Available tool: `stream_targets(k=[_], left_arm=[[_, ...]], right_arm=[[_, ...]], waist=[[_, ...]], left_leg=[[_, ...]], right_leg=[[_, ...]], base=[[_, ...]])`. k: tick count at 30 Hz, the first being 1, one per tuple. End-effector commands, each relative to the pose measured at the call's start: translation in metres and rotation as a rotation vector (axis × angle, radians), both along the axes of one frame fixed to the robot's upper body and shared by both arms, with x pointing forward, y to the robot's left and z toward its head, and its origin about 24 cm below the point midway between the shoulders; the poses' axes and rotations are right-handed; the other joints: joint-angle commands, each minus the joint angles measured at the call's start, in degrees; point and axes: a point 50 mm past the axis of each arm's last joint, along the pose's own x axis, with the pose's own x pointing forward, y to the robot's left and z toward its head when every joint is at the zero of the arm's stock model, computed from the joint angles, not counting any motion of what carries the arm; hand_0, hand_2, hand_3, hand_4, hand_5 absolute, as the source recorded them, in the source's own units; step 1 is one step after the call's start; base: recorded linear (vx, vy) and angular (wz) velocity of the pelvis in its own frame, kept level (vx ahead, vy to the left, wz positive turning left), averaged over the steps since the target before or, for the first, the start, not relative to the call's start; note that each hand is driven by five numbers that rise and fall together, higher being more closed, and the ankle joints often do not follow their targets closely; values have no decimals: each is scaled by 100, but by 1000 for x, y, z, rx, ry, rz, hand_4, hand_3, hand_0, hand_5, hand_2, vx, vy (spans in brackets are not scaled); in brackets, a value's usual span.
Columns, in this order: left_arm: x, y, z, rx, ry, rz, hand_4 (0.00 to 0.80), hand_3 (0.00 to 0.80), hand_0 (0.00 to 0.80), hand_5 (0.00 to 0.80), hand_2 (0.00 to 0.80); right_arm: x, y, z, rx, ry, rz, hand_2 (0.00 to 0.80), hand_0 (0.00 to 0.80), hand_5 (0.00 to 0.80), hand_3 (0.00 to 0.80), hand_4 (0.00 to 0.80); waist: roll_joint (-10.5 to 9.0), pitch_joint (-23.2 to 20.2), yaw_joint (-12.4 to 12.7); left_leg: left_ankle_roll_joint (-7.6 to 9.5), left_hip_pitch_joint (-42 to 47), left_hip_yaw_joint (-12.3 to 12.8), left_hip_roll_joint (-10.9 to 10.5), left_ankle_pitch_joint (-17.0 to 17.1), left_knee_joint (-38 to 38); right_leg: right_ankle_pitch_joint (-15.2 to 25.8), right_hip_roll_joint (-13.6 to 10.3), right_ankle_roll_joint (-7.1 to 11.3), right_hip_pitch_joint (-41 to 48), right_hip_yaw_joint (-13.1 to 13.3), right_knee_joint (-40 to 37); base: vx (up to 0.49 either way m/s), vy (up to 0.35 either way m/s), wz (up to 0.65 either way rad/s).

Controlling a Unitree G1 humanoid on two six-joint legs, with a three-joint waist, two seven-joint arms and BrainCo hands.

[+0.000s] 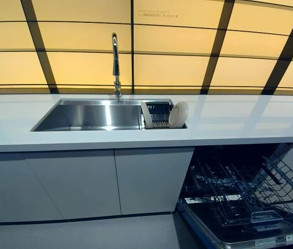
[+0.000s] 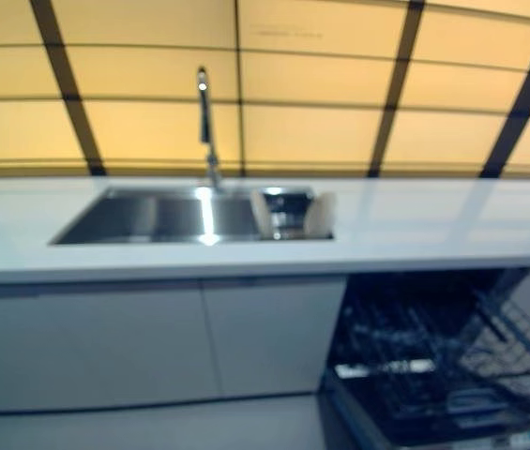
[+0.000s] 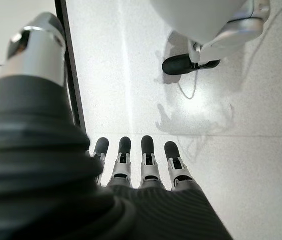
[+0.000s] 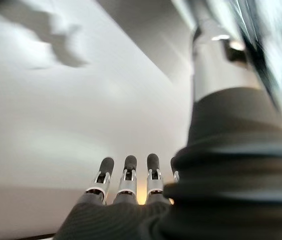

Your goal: Take plates into dishwasher

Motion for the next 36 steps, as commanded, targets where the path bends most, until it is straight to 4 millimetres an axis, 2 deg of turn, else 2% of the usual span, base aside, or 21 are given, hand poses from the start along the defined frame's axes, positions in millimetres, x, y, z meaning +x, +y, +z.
stream_targets(k=[1, 2, 3, 5, 6, 7, 8, 9, 10, 12, 14, 17, 18, 22, 27, 30, 31, 32, 33, 35, 36], left_arm=[[24, 2, 4, 14, -80, 18, 0, 0, 0, 0, 0], [28, 2, 5, 18, -87, 15, 0, 0, 0, 0, 0], [28, 1, 5, 18, -89, 14, 0, 0, 0, 0, 0], [30, 0, 5, 19, -97, 13, 0, 0, 0, 0, 0], [30, -1, 6, 19, -102, 14, 0, 0, 0, 0, 0], [31, -2, 6, 18, -106, 13, 0, 0, 0, 0, 0], [30, -3, 6, 14, -111, 16, 0, 0, 0, 0, 0], [30, -3, 6, 13, -112, 16, 0, 0, 0, 0, 0], [30, -3, 6, 9, -114, 14, 0, 0, 0, 0, 0], [30, -6, 5, 1, -118, 10, 0, 0, 0, 0, 0], [29, -8, 4, -6, -111, 0, 0, 0, 0, 0, 0], [29, -11, 3, -12, -99, -26, 0, 0, 0, 0, 0], [30, -15, 1, -14, -89, -56, 0, 0, 0, 0, 0], [28, -16, 0, -7, -76, -87, 0, 0, 0, 0, 0], [33, -14, 2, -4, -72, -112, 0, 0, 0, 0, 0], [36, -12, 2, 1, -54, -144, 0, 0, 0, 0, 0], [36, -11, 3, 4, -43, -156, 0, 0, 0, 0, 0], [35, -8, 3, 15, -26, -181, 0, 0, 0, 0, 0], [34, -7, 3, 23, -14, -187, 0, 0, 0, 0, 0], [32, -5, 3, 30, -2, -171, 0, 0, 0, 0, 0], [30, -4, 3, 32, 2, -161, 0, 0, 0, 0, 0]], right_arm=[[35, -51, 65, -418, -190, -105, 0, 0, 0, 0, 0], [52, -65, 100, -606, -276, -108, 0, 0, 0, 0, 0], [61, -67, 111, -644, -307, -104, 0, 0, 0, 0, 0], [83, -69, 150, -829, -425, -74, 0, 0, 0, 0, 0], [104, -65, 187, -953, -535, -20, 0, 0, 0, 0, 0], [115, -60, 206, -1020, -608, 41, 0, 0, 0, 0, 0], [137, -46, 243, -1105, -747, 178, 0, 0, 0, 0, 0], [141, -43, 249, -1113, -766, 200, 0, 0, 0, 0, 0], [157, -28, 271, -1117, -910, 332, 0, 0, 0, 0, 0], [180, -2, 292, -1003, -1188, 528, 0, 0, 0, 0, 0], [195, 14, 294, -828, -1433, 664, 0, 0, 0, 0, 0], [216, 28, 290, -731, -1496, 770, 0, 0, 0, 0, 0], [232, 36, 289, -711, -1432, 827, 0, 0, 0, 0, 0], [247, 39, 288, -724, -1273, 845, 0, 0, 0, 0, 0], [263, 49, 298, -754, -1191, 858, 0, 0, 0, 0, 0], [267, 49, 303, -773, -1170, 850, 0, 0, 0, 0, 0], [268, 49, 305, -774, -1163, 847, 0, 0, 0, 0, 0], [269, 48, 306, -773, -1154, 849, 0, 0, 0, 0, 0], [271, 48, 308, -775, -1148, 853, 0, 0, 0, 0, 0], [275, 47, 311, -766, -1141, 873, 0, 0, 0, 0, 0], [277, 46, 315, -767, -1137, 879, 0, 0, 0, 0, 0]], waist=[[20, 172, -30], [24, 166, -64], [31, 165, -73], [40, 163, -99], [56, 150, -115], [65, 142, -121], [91, 117, -135], [97, 109, -135], [113, 88, -130], [115, 66, -130], [120, 28, -121], [99, 6, -52], [85, -7, 43], [47, -2, 166], [24, 58, 255], [37, 73, 303], [74, 88, 307], [191, 141, 292], [254, 185, 291], [237, 214, 299], [179, 210, 311]], left_leg=[[295, 372, 212, -267, -526, 68], [301, 353, 232, -278, -534, 75], [303, 348, 235, -280, -538, 78], [305, 333, 244, -291, -543, 85], [313, 330, 247, -300, -555, 86], [317, 326, 248, -308, -557, 90], [330, 312, 247, -327, -559, 98], [332, 309, 249, -329, -561, 98], [335, 300, 256, -332, -562, 100], [354, 242, 270, -353, -512, 128], [364, 273, 241, -375, -582, 113], [374, 266, 210, -408, -597, 131], [386, 246, 179, -420, -603, 168], [430, 188, 111, -449, -632, 288], [514, 71, -17, -535, -723, 559], [575, 12, -202, -628, -691, 606], [587, 4, -267, -632, -669, 606], [614, 7, -349, -589, -656, 630], [618, 34, -376, -563, -664, 656], [605, 117, -376, -618, -714, 651], [589, 181, -374, -688, -753, 638]], right_leg=[[310, 92, 211, -365, 106, 427], [314, 70, 212, -393, 131, 439], [313, 64, 214, -403, 138, 448], [315, 46, 216, -430, 160, 466], [305, 32, 220, -446, 175, 477], [302, 23, 227, -461, 188, 489], [287, 2, 235, -492, 221, 509], [284, -4, 238, -500, 224, 516], [274, -31, 248, -522, 229, 534], [337, -81, 238, -596, 238, 590], [295, -124, 265, -593, 237, 634], [379, -209, 311, -641, 193, 740], [421, -267, 338, -661, 146, 805], [494, -351, 376, -666, 94, 899], [727, -548, 370, -770, 115, 1306], [1072, -687, 353, -891, 259, 1790], [1284, -726, 361, -1052, 328, 2172], [1514, -714, 366, -1408, 400, 2953], [1571, -737, 370, -1644, 387, 3292], [1607, -835, 392, -1853, 285, 3273], [1607, -848, 402, -1916, 182, 2955]], base=[[49, 75, -16], [36, 65, -15], [33, 65, -9], [26, 54, -5], [29, 63, -3], [34, 94, -4], [21, 72, -5], [20, 87, -6], [12, 65, -4], [-9, 75, -3], [31, 65, -5], [17, 42, -1], [21, 27, 6], [9, 15, 9], [-10, 68, 5], [32, 115, 5], [37, 166, 12], [67, 218, 15], [74, 184, 26], [136, 61, 37], [269, -40, 12]])
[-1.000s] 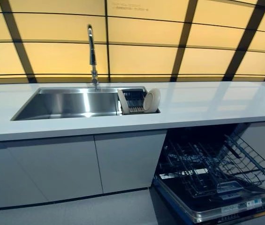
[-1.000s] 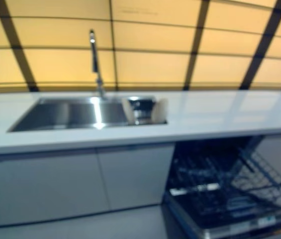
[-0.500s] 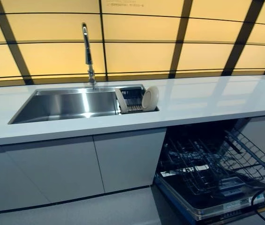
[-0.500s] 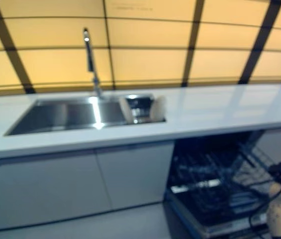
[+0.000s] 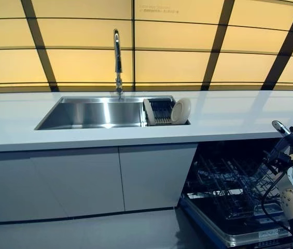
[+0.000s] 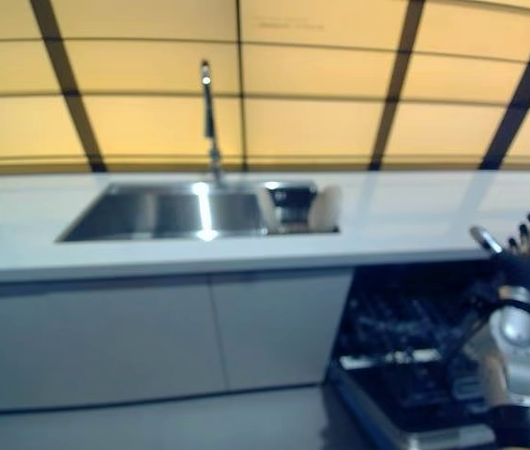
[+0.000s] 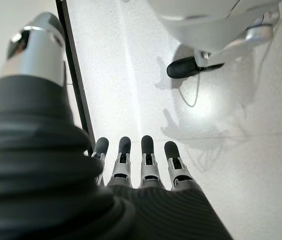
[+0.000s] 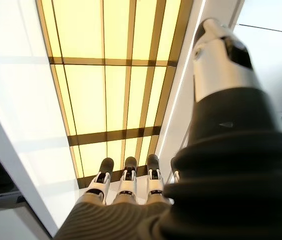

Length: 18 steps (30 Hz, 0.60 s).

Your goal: Take plates into dishwasher

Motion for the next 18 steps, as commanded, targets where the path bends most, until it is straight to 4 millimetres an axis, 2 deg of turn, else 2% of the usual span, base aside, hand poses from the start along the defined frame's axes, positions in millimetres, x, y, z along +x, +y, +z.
stream_targets(k=[1, 3, 4, 6, 8, 10, 11, 12, 13, 14, 15, 17, 18], left_arm=[[-18, 38, 8, 105, 40, 20, 0, 0, 0, 0, 0], [-20, 40, 8, 111, 55, 17, 0, 0, 0, 0, 0], [-22, 40, 8, 114, 69, 24, 0, 0, 0, 0, 0], [-25, 41, 7, 117, 86, 32, 0, 0, 0, 0, 0], [-25, 41, 7, 118, 88, 35, 0, 0, 0, 0, 0], [-24, 42, 7, 116, 80, 38, 0, 0, 0, 0, 0], [-24, 42, 7, 116, 78, 38, 0, 0, 0, 0, 0], [-23, 42, 8, 118, 78, 30, 0, 0, 0, 0, 0], [-23, 43, 8, 122, 78, 30, 0, 0, 0, 0, 0], [-25, 43, 8, 122, 82, 34, 0, 0, 0, 0, 0], [-28, 41, 7, 108, 89, 31, 0, 0, 0, 0, 0], [-32, 37, 5, 87, 92, 10, 0, 0, 0, 0, 0], [-35, 33, 4, 72, 80, 14, 0, 0, 0, 0, 0]], right_arm=[[17, 3, 52, -66, -130, 23, 0, 0, 0, 0, 0], [19, 2, 55, -70, -130, 29, 0, 0, 0, 0, 0], [20, 0, 58, -67, -128, 42, 0, 0, 0, 0, 0], [22, -1, 62, -65, -126, 61, 0, 0, 0, 0, 0], [23, 0, 67, -68, -129, 74, 0, 0, 0, 0, 0], [24, 5, 70, -77, -136, 90, 0, 0, 0, 0, 0], [24, 6, 70, -80, -138, 95, 0, 0, 0, 0, 0], [23, 6, 71, -96, -133, 97, 0, 0, 0, 0, 0], [23, 6, 71, -100, -129, 102, 0, 0, 0, 0, 0], [24, 11, 70, -104, -120, 111, 0, 0, 0, 0, 0], [26, 16, 69, -102, -114, 121, 0, 0, 0, 0, 0], [27, 25, 66, -103, -100, 151, 0, 0, 0, 0, 0], [28, 33, 63, -116, -94, 178, 0, 0, 0, 0, 0]], waist=[[-272, -171, 254], [-347, -164, 187], [-324, -139, 77], [-270, -102, -57], [-235, -67, -128], [-270, -47, -166], [-294, -50, -181], [-368, -93, -204], [-385, -111, -207], [-390, -179, -231], [-357, -258, -237], [-254, -360, -250], [-264, -429, -270]], left_leg=[[-265, 1004, -190, -165, 99, -1087], [-304, 1149, -278, -245, -23, -1083], [-339, 1312, -387, -239, -122, -1075], [-360, 1524, -518, -199, -208, -1077], [-353, 1683, -589, -159, -311, -1057], [-296, 1873, -687, -163, -569, -955], [-276, 1907, -723, -165, -668, -887], [-280, 1969, -801, -138, -895, -716], [-296, 1976, -809, -120, -943, -663], [-398, 2066, -791, -21, -1027, -573], [-522, 2174, -748, 82, -973, -491], [-752, 2263, -704, 248, -561, -317], [-899, 2082, -725, 284, -9, 175]], right_leg=[[1579, -103, -10, -143, -12, -1170], [1552, 11, 13, -208, -141, -1923], [1543, 175, 31, -303, -219, -2515], [1551, 345, 19, -551, -282, -2953], [1587, 386, 9, -749, -374, -3024], [1666, 333, -9, -913, -479, -2836], [1674, 309, -14, -923, -464, -2760], [1668, 261, -33, -822, -297, -2656], [1636, 256, -33, -763, -257, -2654], [1521, 253, -32, -647, -219, -2530], [1373, 255, -84, -558, -272, -2416], [1214, 336, -186, -419, -344, -2377], [1094, 391, -341, -233, -249, -2443]], base=[[324, -115, 0], [381, -132, 2], [376, -117, -3], [457, -137, -1], [409, -135, 3], [382, -176, 40], [434, -252, 36], [421, -263, 34], [472, -317, 43], [369, -287, 47], [342, -274, 41], [301, -283, 23], [323, -294, 25]])
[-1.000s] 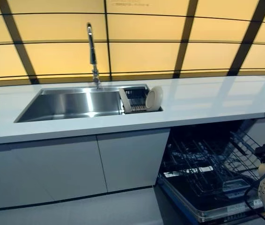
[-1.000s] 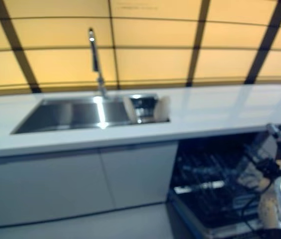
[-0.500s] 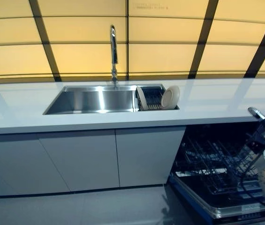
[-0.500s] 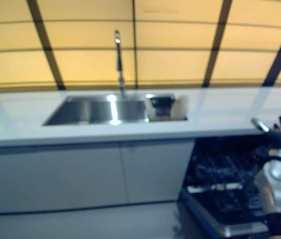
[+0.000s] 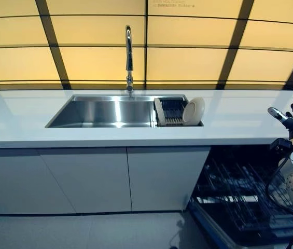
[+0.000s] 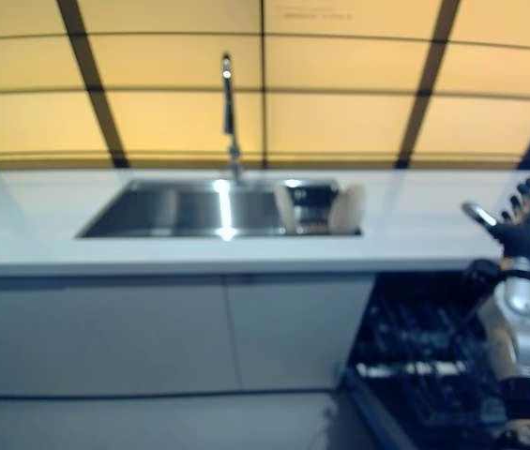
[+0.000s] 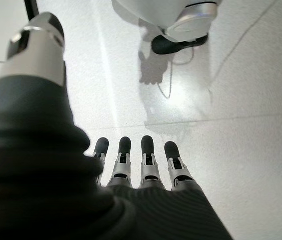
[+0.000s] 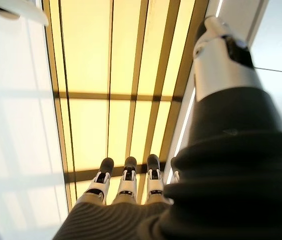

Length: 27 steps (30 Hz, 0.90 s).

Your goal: Take plates into dishwasher

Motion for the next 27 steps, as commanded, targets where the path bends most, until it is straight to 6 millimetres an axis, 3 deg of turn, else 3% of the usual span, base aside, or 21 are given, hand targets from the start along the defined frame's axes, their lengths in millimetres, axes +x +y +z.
stream_targets(k=[1, 4, 5, 6, 7, 11, 13, 16, 18, 20, 22, 27], left_arm=[[10, 8, 5, 9, -67, -37, 0, 0, 0, 0, 0], [9, 2, 4, -10, -94, -19, 0, 0, 0, 0, 0], [10, -3, 3, -20, -107, -35, 0, 0, 0, 0, 0], [11, -4, 3, -21, -109, -37, 0, 0, 0, 0, 0], [18, -12, 2, -35, -141, -63, 0, 0, 0, 0, 0], [31, -17, 4, -37, -178, -104, 0, 0, 0, 0, 0], [38, -14, 7, -29, -195, -115, 0, 0, 0, 0, 0], [39, -17, 6, -36, -191, -117, 0, 0, 0, 0, 0], [29, -17, 4, -28, -158, -92, 0, 0, 0, 0, 0], [21, -16, 2, -23, -136, -74, 0, 0, 0, 0, 0], [14, -14, 1, -20, -116, -46, 0, 0, 0, 0, 0], [15, -8, 1, -15, -100, 7, 0, 0, 0, 0, 0]], right_arm=[[9, 18, 34, -69, -102, 60, 0, 0, 0, 0, 0], [11, 28, 31, -89, -90, 115, 0, 0, 0, 0, 0], [11, 29, 30, -99, -81, 121, 0, 0, 0, 0, 0], [11, 28, 29, -101, -81, 120, 0, 0, 0, 0, 0], [10, 25, 29, -109, -77, 111, 0, 0, 0, 0, 0], [13, 25, 35, -105, -85, 101, 0, 0, 0, 0, 0], [22, 32, 41, -91, -87, 99, 0, 0, 0, 0, 0], [27, 40, 39, -91, -78, 101, 0, 0, 0, 0, 0], [30, 43, 36, -92, -64, 123, 0, 0, 0, 0, 0], [31, 41, 35, -93, -54, 138, 0, 0, 0, 0, 0], [32, 40, 34, -98, -45, 156, 0, 0, 0, 0, 0], [29, 38, 20, -117, -16, 185, 0, 0, 0, 0, 0]], waist=[[21, -405, 53], [-106, -472, 61], [-175, -432, 135], [-180, -428, 140], [-349, -324, 274], [-337, -156, 524], [-196, -55, 799], [-96, 15, 1086], [-28, 32, 1302], [3, 37, 1359], [13, 16, 1394], [-114, -178, 1374]], left_leg=[[-471, 975, 85, 311, 706, 572], [-681, 448, 225, 174, 1576, 1957], [-736, 63, 344, 102, 1688, 2776], [-743, -32, 359, 99, 1680, 2940], [-737, -838, 633, 214, 1654, 3754], [-588, -1380, 887, 422, 1511, 2840], [-649, -1537, 1103, 636, 1814, 1023], [-752, -1942, 971, 532, 2228, 76], [-817, -2279, 887, 550, 2714, -635], [-845, -2408, 946, 590, 2869, -725], [-812, -2451, 987, 602, 2829, -643], [-435, -2210, 1153, 471, 1990, -387]], right_leg=[[375, 149, -56, -16, 204, -373], [128, 159, -343, 384, 235, -444], [-7, 171, -459, 624, 220, -469], [-17, 173, -477, 636, 207, -468], [-159, 126, -614, 972, 109, -538], [-352, 262, -579, 1241, 6, -607], [-552, 522, -482, 1554, 43, -758], [-650, 677, -425, 1908, 302, -976], [-776, 796, -412, 2299, 621, -1131], [-886, 826, -419, 2470, 736, -1139], [-1036, 773, -385, 2623, 805, -1108], [-1267, 369, -146, 2803, 612, -866]], base=[[301, -308, 23], [279, -295, -6], [230, -218, -26], [286, -308, -39], [217, -242, -22], [223, -114, -21], [379, 26, -34], [398, 50, -10], [419, 56, -37], [314, 65, -41], [298, 99, -53], [306, 155, -40]])
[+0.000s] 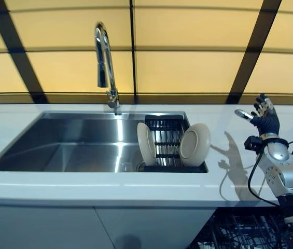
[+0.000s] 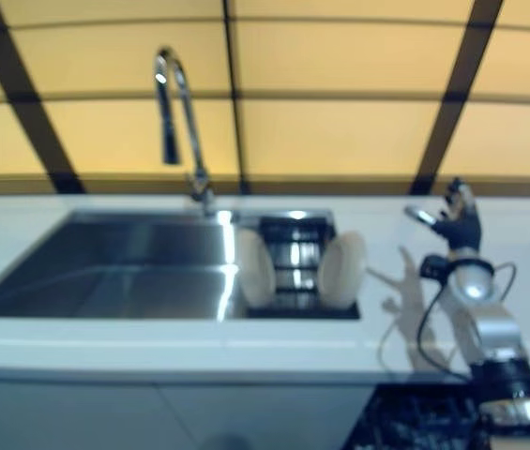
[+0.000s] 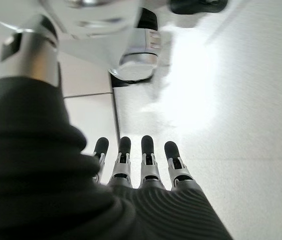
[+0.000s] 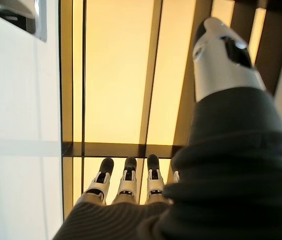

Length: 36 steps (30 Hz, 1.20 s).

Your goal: Take plates into dishwasher

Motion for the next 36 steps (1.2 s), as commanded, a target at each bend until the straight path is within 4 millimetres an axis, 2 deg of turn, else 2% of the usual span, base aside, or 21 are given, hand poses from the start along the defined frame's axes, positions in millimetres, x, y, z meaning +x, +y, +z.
stream_targets(k=[1, 2, 3, 4, 5, 6, 7, 8, 10, 11, 13, 14, 16, 18, 19, 23, 28, 36], left_arm=[[16, 10, 5, 28, -40, -8, 0, 0, 0, 0, 0], [21, 11, 6, 29, -54, -24, 0, 0, 0, 0, 0], [22, 11, 7, 30, -55, -25, 0, 0, 0, 0, 0], [27, 12, 8, 31, -72, -40, 0, 0, 0, 0, 0], [30, 12, 9, 32, -78, -56, 0, 0, 0, 0, 0], [33, 13, 10, 35, -84, -67, 0, 0, 0, 0, 0], [35, 13, 10, 36, -87, -71, 0, 0, 0, 0, 0], [38, 13, 11, 37, -96, -85, 0, 0, 0, 0, 0], [46, 12, 13, 39, -109, -112, 0, 0, 0, 0, 0], [51, 12, 15, 42, -118, -123, 0, 0, 0, 0, 0], [56, 11, 16, 44, -133, -129, 0, 0, 0, 0, 0], [60, 12, 17, 50, -147, -128, 0, 0, 0, 0, 0], [64, 13, 19, 54, -155, -121, 0, 0, 0, 0, 0], [69, 15, 21, 61, -158, -111, 0, 0, 0, 0, 0], [70, 16, 21, 69, -155, -95, 0, 0, 0, 0, 0], [66, 19, 20, 84, -129, -76, 0, 0, 0, 0, 0], [57, 18, 17, 66, -96, -54, 0, 0, 0, 0, 0], [46, 10, 11, 44, -88, -51, 0, 0, 0, 0, 0]], right_arm=[[-5, -3, 30, -68, -138, 19, 0, 0, 0, 0, 0], [-9, -8, 24, -55, -133, -9, 0, 0, 0, 0, 0], [-10, -9, 23, -53, -133, -11, 0, 0, 0, 0, 0], [-15, -14, 17, -36, -134, -26, 0, 0, 0, 0, 0], [-17, -16, 14, -28, -132, -32, 0, 0, 0, 0, 0], [-19, -16, 11, -24, -127, -35, 0, 0, 0, 0, 0], [-19, -16, 10, -23, -126, -38, 0, 0, 0, 0, 0], [-21, -16, 8, -17, -124, -43, 0, 0, 0, 0, 0], [-22, -18, 8, -15, -115, -46, 0, 0, 0, 0, 0], [-21, -19, 8, -12, -112, -44, 0, 0, 0, 0, 0], [-17, -20, 11, -9, -102, -48, 0, 0, 0, 0, 0], [-12, -18, 15, -3, -96, -43, 0, 0, 0, 0, 0], [-9, -18, 15, 3, -86, -43, 0, 0, 0, 0, 0], [-7, -15, 11, 28, -59, -31, 0, 0, 0, 0, 0], [-5, -14, 7, 49, -23, -17, 0, 0, 0, 0, 0], [-2, -20, 2, 84, 36, -2, 0, 0, 0, 0, 0], [-1, -17, 1, 72, 60, 7, 0, 0, 0, 0, 0], [-3, -14, -4, 52, 87, 15, 0, 0, 0, 0, 0]], waist=[[-275, -308, 166], [-398, -371, 176], [-416, -380, 178], [-510, -429, 157], [-532, -456, 142], [-496, -476, 98], [-463, -483, 78], [-332, -476, 9], [-133, -424, -117], [-92, -383, -167], [-113, -345, -220], [-151, -300, -274], [-227, -251, -380], [-256, -184, -534], [-281, -160, -620], [-309, -213, -602], [-370, -334, -550], [-385, -378, -568]], left_leg=[[-145, -941, 33, -145, -650, 1195], [7, -938, 7, -291, -777, 1340], [28, -939, 4, -310, -796, 1354], [200, -892, -23, -452, -920, 1420], [275, -839, -24, -511, -970, 1423], [336, -699, -36, -540, -1009, 1368], [358, -637, -45, -537, -1025, 1336], [412, -443, -94, -505, -1095, 1265], [474, -73, -188, -479, -1197, 1132], [478, 117, -222, -500, -1241, 1036], [435, 343, -241, -542, -1249, 844], [346, 558, -241, -538, -1279, 648], [277, 764, -270, -584, -1368, 535], [211, 976, -332, -585, -1483, 415], [187, 1098, -359, -598, -1535, 312], [144, 1101, -387, -487, -1434, 173], [49, 1070, -265, -393, -1309, 61], [10, 1126, -153, -349, -1338, 66]], right_leg=[[174, -655, 571, 113, -215, 681], [476, -828, 710, 103, -213, 923], [527, -858, 730, 89, -209, 978], [1078, -1084, 856, -13, -161, 1546], [1437, -1188, 898, -103, -141, 1947], [1810, -1263, 941, -347, -134, 2486], [1918, -1280, 950, -470, -126, 2729], [2114, -1295, 942, -838, -112, 3412], [2156, -1284, 878, -1574, -143, 4229], [2060, -1328, 810, -1881, -264, 4217], [1764, -1322, 701, -2020, -527, 3590], [1572, -1271, 689, -2116, -782, 2819], [1600, -1209, 740, -2212, -890, 2005], [1591, -1035, 821, -2265, -843, 1248], [1775, -952, 898, -2331, -800, 1029], [1546, -787, 893, -2059, -723, 692], [1456, -606, 816, -1600, -664, 268], [1386, -485, 721, -1402, -630, 93]], base=[[342, 225, 2], [256, 171, 8], [305, 227, 18], [233, 201, 10], [312, 280, 13], [213, 206, 14], [244, 248, 5], [260, 274, 0], [268, 273, 17], [231, 147, 34], [274, -7, 5], [260, -112, -14], [217, -140, -7], [200, -186, 12], [147, -168, 16], [49, -141, 23], [13, -102, -1], [12, -57, -3]])
